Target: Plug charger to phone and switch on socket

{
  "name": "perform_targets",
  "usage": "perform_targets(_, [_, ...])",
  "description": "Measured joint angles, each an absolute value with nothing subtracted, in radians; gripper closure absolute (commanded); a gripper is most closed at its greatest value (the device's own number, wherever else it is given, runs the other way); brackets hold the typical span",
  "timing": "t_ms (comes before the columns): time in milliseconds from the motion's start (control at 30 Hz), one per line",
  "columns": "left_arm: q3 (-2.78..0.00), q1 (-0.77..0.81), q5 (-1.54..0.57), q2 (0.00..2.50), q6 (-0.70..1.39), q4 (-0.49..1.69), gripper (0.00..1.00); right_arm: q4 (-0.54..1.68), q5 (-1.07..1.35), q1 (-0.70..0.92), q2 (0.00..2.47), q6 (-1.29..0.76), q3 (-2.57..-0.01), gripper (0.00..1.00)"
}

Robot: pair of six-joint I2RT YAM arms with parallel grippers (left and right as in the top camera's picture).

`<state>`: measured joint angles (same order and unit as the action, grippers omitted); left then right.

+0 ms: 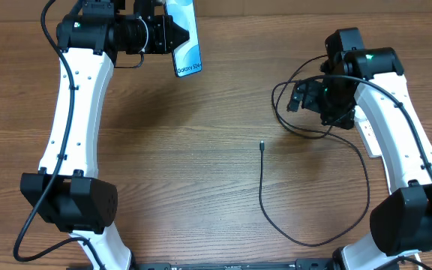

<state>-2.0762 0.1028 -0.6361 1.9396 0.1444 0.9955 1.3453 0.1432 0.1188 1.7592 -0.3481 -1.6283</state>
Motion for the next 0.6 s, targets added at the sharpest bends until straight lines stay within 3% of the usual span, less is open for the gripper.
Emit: perform_targets(600, [-2.076, 0.103, -0.636, 1.94, 0.13, 0.979, 0.96, 1.259, 0.178, 0.119, 1.798, -0.458, -1.628, 0.0])
